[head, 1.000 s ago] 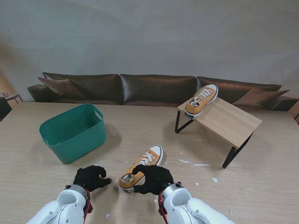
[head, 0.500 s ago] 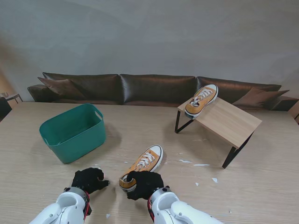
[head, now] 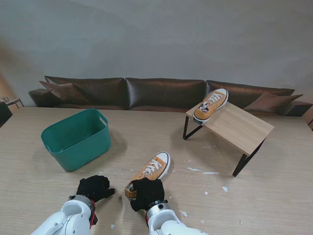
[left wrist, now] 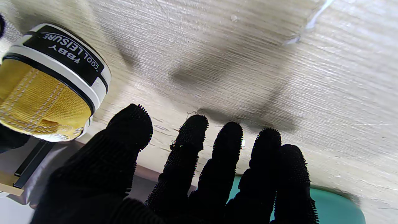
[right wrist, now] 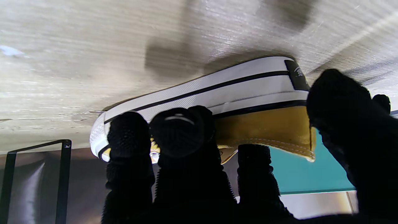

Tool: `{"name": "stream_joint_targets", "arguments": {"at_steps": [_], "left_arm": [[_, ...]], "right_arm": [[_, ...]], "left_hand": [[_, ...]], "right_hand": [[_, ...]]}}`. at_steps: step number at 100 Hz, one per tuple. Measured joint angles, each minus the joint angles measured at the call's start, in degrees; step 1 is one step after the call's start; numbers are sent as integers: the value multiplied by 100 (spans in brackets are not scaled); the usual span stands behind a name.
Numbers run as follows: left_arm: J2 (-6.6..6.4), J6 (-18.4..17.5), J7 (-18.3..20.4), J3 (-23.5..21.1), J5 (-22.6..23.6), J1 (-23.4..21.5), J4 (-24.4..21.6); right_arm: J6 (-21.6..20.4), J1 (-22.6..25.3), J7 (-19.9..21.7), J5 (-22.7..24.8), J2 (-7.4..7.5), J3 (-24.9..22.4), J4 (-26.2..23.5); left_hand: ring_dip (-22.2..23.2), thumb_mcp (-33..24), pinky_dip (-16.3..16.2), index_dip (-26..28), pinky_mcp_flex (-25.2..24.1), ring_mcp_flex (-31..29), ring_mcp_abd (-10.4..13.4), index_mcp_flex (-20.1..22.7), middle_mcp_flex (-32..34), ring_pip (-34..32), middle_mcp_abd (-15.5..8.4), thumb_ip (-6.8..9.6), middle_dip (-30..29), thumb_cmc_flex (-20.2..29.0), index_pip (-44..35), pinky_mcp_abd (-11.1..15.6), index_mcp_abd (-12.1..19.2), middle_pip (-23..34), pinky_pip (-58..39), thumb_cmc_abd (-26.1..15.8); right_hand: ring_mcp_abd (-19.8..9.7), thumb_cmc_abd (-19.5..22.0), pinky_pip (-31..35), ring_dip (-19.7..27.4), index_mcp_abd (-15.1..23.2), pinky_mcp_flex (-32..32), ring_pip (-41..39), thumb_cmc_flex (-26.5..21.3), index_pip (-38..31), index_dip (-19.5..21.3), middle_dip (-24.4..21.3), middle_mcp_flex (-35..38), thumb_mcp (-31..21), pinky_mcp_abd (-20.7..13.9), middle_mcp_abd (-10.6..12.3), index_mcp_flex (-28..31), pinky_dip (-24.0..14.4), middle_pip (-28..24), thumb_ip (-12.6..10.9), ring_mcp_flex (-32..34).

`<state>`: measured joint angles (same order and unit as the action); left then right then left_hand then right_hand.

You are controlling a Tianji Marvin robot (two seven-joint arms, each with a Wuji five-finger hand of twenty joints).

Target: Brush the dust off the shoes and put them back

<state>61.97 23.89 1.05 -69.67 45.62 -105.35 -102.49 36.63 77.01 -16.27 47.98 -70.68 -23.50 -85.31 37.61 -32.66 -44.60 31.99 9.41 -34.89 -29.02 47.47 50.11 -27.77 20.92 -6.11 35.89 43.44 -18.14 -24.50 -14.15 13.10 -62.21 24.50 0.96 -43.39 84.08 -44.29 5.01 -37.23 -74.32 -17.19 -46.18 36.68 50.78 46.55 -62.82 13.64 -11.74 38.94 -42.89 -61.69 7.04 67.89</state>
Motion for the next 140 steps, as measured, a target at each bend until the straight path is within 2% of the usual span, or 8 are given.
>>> {"name": "stream_joint_targets", "arguments": {"at_steps": [9,29,53,63,73,83,94,140], "left_arm": [[0,60,-2,22,-3,8,-11],[4,159,-40,65,0,9,-25],[4,184,-60,82,-22,18,-23],[6,200,-96,96,-38,23,-15],[9,215,-128,112,-46,25,-11],[16,231,-165,121,-73,28,-4],[22,239,-181,121,-79,28,0],[26,171,-115,71,-48,32,12]], "right_arm": [[112,-62,-84,3,-96,97,128],[296,-241,-481,86,-343,336,635],[394,-401,-976,267,-576,491,1195],[312,-398,-1047,321,-583,479,1250],[202,-432,-828,650,-465,510,1154],[-39,-444,-739,968,-248,529,1015],[-367,-429,-781,1271,12,494,874],[-1982,-93,-867,1618,577,-423,170]], "left_hand": [[0,0,0,1,0,8,1,1,-9,14,2,0,1,0,-1,0,0,4,-1,0],[-18,0,0,6,0,14,19,7,8,104,13,0,15,0,-10,0,0,7,-4,0],[-24,0,0,33,0,14,19,83,25,117,16,0,69,0,-62,0,0,32,-5,0],[-21,0,0,37,0,14,9,74,29,117,17,0,69,0,-68,0,-32,34,-5,0],[-17,0,0,40,0,14,6,74,30,117,22,0,70,0,-69,0,-38,36,-5,0],[-16,0,0,42,0,15,0,75,90,109,37,0,71,0,-71,0,-44,43,-5,0],[-13,0,0,43,0,15,-2,75,90,99,45,0,71,0,-72,0,-45,43,-8,0],[2,0,0,45,-7,11,28,80,90,-49,54,0,123,0,-75,0,-48,43,-9,0]], "right_hand": [[-60,-304,52,-63,-219,0,-380,-3,-356,482,299,-1,-96,-58,-150,0,-5,-272,56,-137],[-40,-657,258,-74,-551,-1,-1189,0,-1491,1471,638,284,-220,-62,-77,481,-9,-705,168,79],[-70,-1158,516,-161,187,-4,-1824,277,-1669,1986,1092,1300,-210,-62,392,1461,-9,-725,412,882],[-56,-1159,533,-375,218,-5,-1947,294,-1495,2220,1326,1438,-206,-62,433,1607,-9,-684,419,955],[-56,-996,660,-532,218,-5,-2047,282,-1476,2291,1598,1598,-206,-169,605,1607,-8,-679,420,958],[-64,-976,678,-585,185,-6,-2038,282,-1472,2544,1831,1998,-206,-442,943,1719,-7,-674,423,958],[-39,-969,678,-719,138,-6,-2009,285,-1380,2687,1869,2410,-206,-581,1101,1991,-7,-423,428,933],[97,-911,527,-950,-191,-6,-1693,292,-881,2811,1661,2686,-395,-642,1055,2719,-25,-62,618,933]]}}
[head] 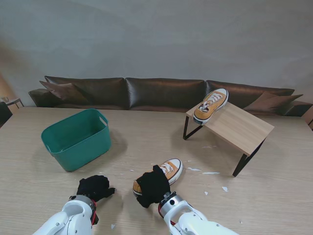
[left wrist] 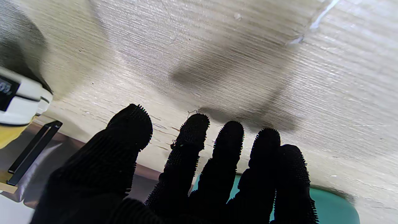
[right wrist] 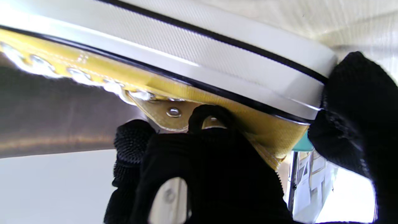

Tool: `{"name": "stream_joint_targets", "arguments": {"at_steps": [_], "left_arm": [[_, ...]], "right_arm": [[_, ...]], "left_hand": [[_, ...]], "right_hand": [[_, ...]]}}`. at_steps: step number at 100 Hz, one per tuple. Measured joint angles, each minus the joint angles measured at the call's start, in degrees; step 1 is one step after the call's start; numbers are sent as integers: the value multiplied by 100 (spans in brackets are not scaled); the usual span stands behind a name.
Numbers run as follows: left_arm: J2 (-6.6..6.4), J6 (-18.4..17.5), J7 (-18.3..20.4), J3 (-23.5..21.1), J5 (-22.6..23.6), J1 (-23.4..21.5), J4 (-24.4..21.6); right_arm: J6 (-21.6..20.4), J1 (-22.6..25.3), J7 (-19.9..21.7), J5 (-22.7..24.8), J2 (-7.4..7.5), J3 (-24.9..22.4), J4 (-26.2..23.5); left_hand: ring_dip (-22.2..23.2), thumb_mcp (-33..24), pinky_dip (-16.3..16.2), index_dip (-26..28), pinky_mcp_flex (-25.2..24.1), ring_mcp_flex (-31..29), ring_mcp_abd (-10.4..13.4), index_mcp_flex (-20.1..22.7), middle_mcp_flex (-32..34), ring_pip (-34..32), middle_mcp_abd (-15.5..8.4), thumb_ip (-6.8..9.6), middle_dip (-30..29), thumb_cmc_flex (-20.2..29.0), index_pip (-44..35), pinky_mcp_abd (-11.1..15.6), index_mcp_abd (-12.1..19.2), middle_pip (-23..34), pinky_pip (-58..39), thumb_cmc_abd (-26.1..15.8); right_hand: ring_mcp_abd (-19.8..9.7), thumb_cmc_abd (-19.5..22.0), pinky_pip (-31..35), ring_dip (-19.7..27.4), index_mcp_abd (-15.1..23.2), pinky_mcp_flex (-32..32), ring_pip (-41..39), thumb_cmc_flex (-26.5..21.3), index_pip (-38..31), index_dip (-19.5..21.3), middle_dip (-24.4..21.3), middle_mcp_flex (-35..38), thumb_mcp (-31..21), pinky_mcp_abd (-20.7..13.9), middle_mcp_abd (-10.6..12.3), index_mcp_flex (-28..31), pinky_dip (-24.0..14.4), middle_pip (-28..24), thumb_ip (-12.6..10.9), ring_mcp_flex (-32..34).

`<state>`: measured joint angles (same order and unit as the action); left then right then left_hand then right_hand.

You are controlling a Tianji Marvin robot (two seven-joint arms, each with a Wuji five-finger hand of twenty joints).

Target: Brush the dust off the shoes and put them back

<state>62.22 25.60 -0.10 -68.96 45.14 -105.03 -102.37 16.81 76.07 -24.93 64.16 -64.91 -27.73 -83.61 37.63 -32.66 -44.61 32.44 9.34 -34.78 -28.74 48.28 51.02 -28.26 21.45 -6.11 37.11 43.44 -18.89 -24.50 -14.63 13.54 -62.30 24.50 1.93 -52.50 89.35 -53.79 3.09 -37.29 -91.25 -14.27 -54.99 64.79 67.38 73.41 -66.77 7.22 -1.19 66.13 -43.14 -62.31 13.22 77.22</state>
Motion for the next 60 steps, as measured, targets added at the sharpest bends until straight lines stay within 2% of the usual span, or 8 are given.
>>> {"name": "stream_joint_targets", "arguments": {"at_steps": [19,42,60], "left_arm": [[-4,-33,50,-12,-18,40,25],[-4,-79,62,-35,-11,39,36],[-3,-109,59,-46,-11,39,48]], "right_arm": [[-588,192,89,-26,78,-468,-309],[-917,513,327,-5,144,-1056,-881],[-1191,755,666,21,192,-1531,-1428]], "left_hand": [[68,0,-12,6,0,-17,-43,62,32,-112,23,0,45,0,-30,-18,-49,82,-32,0],[73,0,-13,15,0,-22,-43,62,54,-168,24,0,72,0,-31,-20,-50,99,-57,0],[74,0,-14,16,0,-25,-43,62,67,-221,23,0,113,0,-31,-20,-51,113,-69,0]], "right_hand": [[0,0,-84,-16,-155,0,105,-37,10,7,-2,-4,-71,0,-1,316,-131,71,49,-2],[0,0,-229,-49,-185,0,128,-52,9,7,-2,-4,-72,0,-1,317,-263,83,50,-2],[0,0,-229,-55,-190,0,132,-66,9,7,-2,-4,-72,0,-1,317,-274,85,51,-2]]}}
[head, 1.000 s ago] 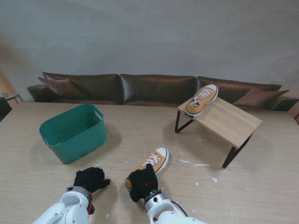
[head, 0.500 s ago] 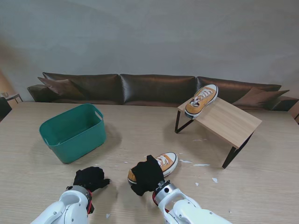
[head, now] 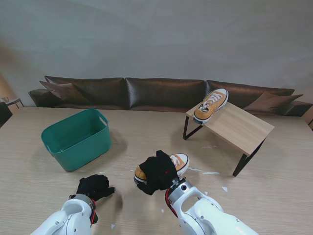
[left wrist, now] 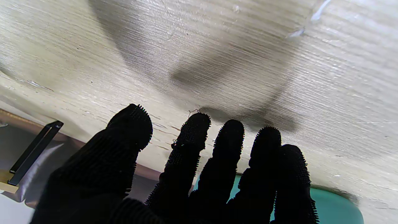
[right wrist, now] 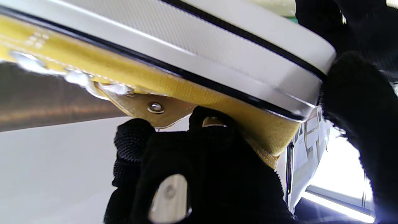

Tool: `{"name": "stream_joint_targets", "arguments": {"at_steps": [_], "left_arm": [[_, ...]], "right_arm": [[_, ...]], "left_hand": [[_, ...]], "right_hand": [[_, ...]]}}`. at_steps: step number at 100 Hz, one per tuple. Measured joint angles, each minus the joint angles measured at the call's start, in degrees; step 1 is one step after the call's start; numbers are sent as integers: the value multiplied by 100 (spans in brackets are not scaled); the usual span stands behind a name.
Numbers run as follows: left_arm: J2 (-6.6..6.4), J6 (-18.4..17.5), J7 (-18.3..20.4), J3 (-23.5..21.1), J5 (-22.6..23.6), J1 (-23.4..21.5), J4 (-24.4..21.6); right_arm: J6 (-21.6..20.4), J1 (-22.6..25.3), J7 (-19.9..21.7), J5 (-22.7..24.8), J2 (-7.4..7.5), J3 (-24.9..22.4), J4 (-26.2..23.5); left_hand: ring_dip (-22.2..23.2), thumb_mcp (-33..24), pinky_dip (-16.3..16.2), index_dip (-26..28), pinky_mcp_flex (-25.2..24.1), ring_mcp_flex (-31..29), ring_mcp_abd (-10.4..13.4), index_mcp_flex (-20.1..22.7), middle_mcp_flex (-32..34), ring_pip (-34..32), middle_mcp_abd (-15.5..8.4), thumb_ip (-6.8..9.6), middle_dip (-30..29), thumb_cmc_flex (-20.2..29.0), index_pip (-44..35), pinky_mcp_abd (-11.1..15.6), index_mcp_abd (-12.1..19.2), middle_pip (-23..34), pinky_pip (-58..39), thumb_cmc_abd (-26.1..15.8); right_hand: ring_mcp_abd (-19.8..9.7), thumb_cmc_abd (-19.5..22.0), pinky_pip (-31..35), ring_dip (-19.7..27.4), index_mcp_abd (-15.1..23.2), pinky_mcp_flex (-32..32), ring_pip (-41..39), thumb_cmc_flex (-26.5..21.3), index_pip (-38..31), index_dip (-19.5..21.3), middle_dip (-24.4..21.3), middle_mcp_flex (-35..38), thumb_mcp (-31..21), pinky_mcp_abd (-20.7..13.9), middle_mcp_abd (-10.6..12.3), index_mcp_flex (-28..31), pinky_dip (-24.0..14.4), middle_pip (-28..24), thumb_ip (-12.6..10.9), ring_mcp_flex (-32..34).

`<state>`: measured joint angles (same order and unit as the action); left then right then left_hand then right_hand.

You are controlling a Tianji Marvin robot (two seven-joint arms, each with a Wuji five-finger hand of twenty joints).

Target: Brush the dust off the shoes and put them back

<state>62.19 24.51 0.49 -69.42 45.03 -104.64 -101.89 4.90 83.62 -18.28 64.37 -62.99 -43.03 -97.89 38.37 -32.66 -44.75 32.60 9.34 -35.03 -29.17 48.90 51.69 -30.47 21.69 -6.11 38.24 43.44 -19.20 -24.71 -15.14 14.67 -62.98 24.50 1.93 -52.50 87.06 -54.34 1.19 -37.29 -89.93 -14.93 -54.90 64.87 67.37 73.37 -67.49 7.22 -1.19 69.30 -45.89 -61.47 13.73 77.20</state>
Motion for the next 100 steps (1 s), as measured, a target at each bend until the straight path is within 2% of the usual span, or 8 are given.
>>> {"name": "stream_joint_targets", "arguments": {"at_steps": [10,20,51,77,100], "left_arm": [[0,-25,3,-7,-9,11,16],[-1,-36,34,-6,-35,53,42],[-10,-95,130,37,-112,224,147],[-25,-116,228,62,-130,325,199],[-38,-75,281,105,-148,396,223]], "right_arm": [[-199,98,136,-112,1,-278,-254],[-248,148,455,-166,5,-525,-545],[-335,84,1306,-328,34,-1210,-1298],[-674,-189,2017,-351,86,-1667,-1526],[-946,-458,2213,-340,135,-1945,-1490]], "left_hand": [[22,0,-51,0,0,-3,0,0,16,-63,0,0,16,0,-1,-6,0,54,-4,0],[88,0,-64,1,0,-20,-15,0,24,-153,32,0,37,0,-1,-64,0,150,-43,0],[202,0,-72,1,11,-107,-17,0,50,-340,153,0,92,0,-1,-128,-2,235,-100,0],[234,0,-72,1,11,-123,-17,0,52,-419,169,0,124,0,-1,-131,-2,309,-100,0],[235,0,-72,1,12,-126,-15,0,91,-458,225,0,130,0,-1,-137,-2,354,-100,0]], "right_hand": [[0,0,-10,-2,-18,0,1,-15,0,0,0,0,0,0,0,0,-13,0,3,0],[0,0,-42,-40,-21,0,0,-22,0,0,0,0,0,0,0,0,-127,0,46,0],[0,0,-57,-56,-30,0,1,-38,0,1,2,0,-1,0,0,1,-141,1,50,0],[0,0,-108,-58,-32,0,7,-38,0,1,3,0,-1,0,0,1,-141,5,50,0],[0,0,-108,-58,-34,0,7,-38,0,1,5,0,-1,0,0,2,-143,7,51,0]]}}
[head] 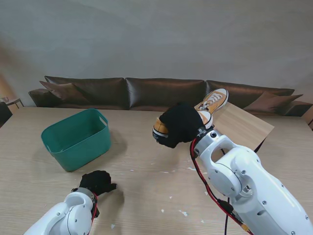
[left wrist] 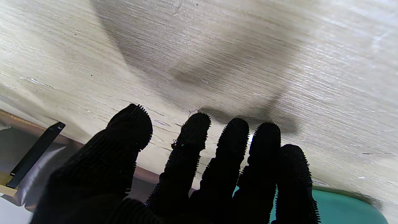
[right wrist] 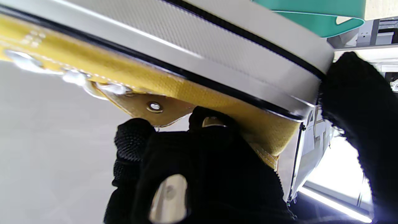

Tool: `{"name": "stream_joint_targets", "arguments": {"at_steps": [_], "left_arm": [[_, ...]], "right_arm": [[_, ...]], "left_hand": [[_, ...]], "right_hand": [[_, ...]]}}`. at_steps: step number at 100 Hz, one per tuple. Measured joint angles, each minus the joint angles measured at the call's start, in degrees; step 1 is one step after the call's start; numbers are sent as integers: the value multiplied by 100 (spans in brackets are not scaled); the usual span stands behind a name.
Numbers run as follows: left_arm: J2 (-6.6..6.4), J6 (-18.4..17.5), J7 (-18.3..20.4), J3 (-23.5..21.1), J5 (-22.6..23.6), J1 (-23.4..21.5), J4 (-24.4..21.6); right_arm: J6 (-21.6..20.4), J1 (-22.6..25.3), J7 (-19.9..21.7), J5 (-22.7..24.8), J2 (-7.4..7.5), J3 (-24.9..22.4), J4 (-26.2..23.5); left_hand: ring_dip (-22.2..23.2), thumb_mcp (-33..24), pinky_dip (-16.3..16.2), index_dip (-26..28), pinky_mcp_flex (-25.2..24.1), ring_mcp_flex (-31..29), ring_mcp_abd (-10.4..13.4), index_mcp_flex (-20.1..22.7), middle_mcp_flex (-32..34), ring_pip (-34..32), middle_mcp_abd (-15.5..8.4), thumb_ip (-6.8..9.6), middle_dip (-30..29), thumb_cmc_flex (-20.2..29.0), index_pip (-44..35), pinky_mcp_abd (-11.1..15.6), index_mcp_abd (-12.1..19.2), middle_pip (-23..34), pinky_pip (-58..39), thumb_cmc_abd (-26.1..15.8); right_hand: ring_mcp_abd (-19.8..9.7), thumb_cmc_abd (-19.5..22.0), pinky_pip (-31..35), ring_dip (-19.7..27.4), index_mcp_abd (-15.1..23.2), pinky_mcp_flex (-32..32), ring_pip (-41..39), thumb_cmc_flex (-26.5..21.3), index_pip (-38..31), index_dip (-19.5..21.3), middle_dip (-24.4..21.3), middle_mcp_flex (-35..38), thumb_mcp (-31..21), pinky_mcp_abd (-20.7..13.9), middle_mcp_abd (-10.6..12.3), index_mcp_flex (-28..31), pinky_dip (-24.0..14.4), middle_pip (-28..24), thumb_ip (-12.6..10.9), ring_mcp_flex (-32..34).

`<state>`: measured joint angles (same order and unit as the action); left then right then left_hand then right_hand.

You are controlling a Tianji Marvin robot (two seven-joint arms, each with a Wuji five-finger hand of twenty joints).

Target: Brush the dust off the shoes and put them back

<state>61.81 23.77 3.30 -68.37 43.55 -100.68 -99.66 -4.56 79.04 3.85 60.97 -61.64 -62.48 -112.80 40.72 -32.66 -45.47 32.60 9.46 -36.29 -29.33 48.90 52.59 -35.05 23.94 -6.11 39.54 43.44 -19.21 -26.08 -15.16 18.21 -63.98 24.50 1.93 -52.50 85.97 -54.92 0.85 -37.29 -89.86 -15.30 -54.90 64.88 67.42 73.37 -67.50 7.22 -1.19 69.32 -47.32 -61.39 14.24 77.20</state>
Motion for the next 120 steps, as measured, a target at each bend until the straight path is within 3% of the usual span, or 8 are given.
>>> {"name": "stream_joint_targets", "arguments": {"at_steps": [30,76,120], "left_arm": [[-15,26,39,61,-49,109,63],[-27,204,99,174,-80,225,85],[-33,208,152,238,-173,375,186]], "right_arm": [[-581,-524,112,60,46,-229,685],[-1204,-1137,-203,348,128,-375,1924],[-1607,-1070,-395,409,193,-916,2226]], "left_hand": [[91,0,0,1,0,-4,0,0,33,-144,71,0,102,0,0,-54,0,168,0,-6],[105,33,0,2,0,-6,-7,0,36,-219,150,0,203,0,0,-90,0,223,14,-8],[262,55,-2,2,0,-15,-49,65,105,-424,200,0,308,0,-1,-178,-1,470,15,-12]], "right_hand": [[0,0,0,0,0,0,1,0,0,0,4,0,0,0,0,0,-1,1,1,0],[0,0,-1,-1,0,0,1,-49,0,5,37,0,0,0,-1,0,-17,8,21,0],[0,0,-32,-1,-2,-1,3,-49,0,5,38,0,0,0,-1,0,-24,10,53,0]]}}
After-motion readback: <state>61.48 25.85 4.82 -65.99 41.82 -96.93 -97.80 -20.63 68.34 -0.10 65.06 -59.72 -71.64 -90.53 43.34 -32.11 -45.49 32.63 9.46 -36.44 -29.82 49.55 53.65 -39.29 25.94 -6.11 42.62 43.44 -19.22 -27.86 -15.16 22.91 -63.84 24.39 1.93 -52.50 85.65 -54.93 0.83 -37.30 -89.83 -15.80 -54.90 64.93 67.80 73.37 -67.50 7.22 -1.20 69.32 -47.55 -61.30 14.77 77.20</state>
